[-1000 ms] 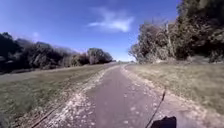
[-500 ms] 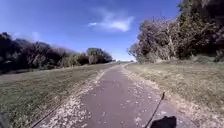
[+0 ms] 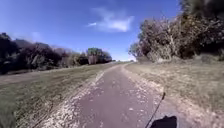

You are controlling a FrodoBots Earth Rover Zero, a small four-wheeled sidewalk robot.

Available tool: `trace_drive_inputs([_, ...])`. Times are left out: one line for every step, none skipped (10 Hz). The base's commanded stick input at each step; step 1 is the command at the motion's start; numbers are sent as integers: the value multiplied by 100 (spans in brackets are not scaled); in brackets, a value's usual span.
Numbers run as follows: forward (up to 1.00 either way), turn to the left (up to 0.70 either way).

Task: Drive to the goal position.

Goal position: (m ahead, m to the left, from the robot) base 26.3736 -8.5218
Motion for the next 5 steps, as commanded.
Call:
trace_drive_inputs([50,0])
trace_drive_inputs([50,0])
trace_drive_inputs([50,0])
trace_drive_inputs([50,0])
trace_drive_inputs([50,0])
